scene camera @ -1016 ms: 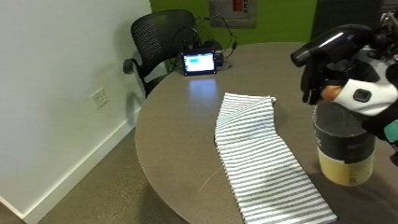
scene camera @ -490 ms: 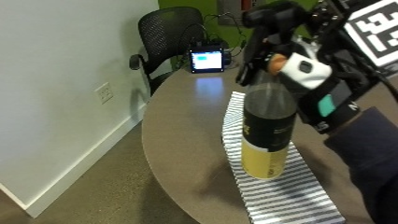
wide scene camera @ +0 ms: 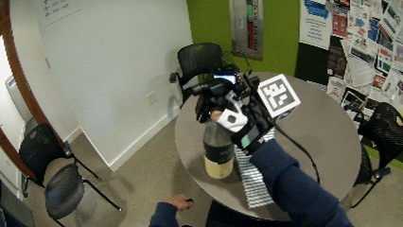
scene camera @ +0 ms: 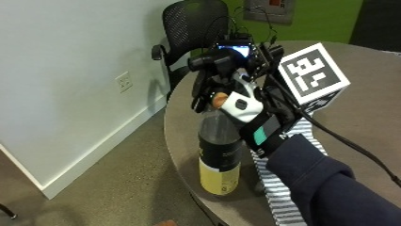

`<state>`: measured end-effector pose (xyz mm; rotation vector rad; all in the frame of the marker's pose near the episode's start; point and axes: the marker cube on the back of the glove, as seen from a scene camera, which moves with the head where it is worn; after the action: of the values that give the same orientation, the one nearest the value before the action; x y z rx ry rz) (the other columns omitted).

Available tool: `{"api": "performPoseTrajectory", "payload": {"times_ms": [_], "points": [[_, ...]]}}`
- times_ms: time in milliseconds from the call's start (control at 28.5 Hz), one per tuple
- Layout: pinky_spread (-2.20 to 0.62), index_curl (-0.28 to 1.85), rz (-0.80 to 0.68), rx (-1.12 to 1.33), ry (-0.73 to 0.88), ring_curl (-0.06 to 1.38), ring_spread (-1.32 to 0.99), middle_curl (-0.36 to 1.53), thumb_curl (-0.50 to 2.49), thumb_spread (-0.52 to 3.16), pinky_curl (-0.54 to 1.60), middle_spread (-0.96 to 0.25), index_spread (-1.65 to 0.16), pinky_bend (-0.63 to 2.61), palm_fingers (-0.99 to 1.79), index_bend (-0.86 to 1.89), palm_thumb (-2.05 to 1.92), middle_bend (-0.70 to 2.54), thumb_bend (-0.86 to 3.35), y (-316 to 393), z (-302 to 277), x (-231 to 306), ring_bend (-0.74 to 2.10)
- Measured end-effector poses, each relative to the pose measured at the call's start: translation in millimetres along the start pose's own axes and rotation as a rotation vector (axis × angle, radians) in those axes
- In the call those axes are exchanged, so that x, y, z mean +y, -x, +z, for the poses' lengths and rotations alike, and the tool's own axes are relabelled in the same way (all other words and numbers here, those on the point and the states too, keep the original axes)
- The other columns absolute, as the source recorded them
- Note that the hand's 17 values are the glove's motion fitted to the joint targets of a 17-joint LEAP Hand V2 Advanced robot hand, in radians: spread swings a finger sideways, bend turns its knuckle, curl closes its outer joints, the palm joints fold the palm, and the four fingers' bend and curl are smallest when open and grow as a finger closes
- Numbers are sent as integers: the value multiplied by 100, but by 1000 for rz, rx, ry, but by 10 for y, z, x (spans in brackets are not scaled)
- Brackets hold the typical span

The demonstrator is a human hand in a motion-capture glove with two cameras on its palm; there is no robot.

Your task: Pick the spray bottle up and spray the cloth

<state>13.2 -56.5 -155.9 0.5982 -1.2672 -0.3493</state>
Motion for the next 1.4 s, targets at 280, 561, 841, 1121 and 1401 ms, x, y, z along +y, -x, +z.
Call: {"api": "performPoseTrajectory", "payload": {"times_ms": [280,561,841,1121,1401], "points": [[-26,55,-39,32,12,42,-20,48,71,63,38,-14,-29,45,132,17,90,51,-3,-24,264,-21,56],[-26,54,-21,72,48,42,-20,48,70,66,38,-14,-29,47,130,16,89,50,-3,-101,327,-11,56],[-12,51,46,179,158,39,-20,44,65,81,37,-14,-31,36,86,16,84,40,-4,-136,236,198,42],[10,47,90,369,244,32,-14,39,60,94,36,-10,-36,37,57,17,78,24,-3,-5,-330,646,20],[19,45,230,1016,122,28,-10,37,57,105,33,-8,-37,32,60,20,75,19,-2,-203,-1569,1415,17]]}}
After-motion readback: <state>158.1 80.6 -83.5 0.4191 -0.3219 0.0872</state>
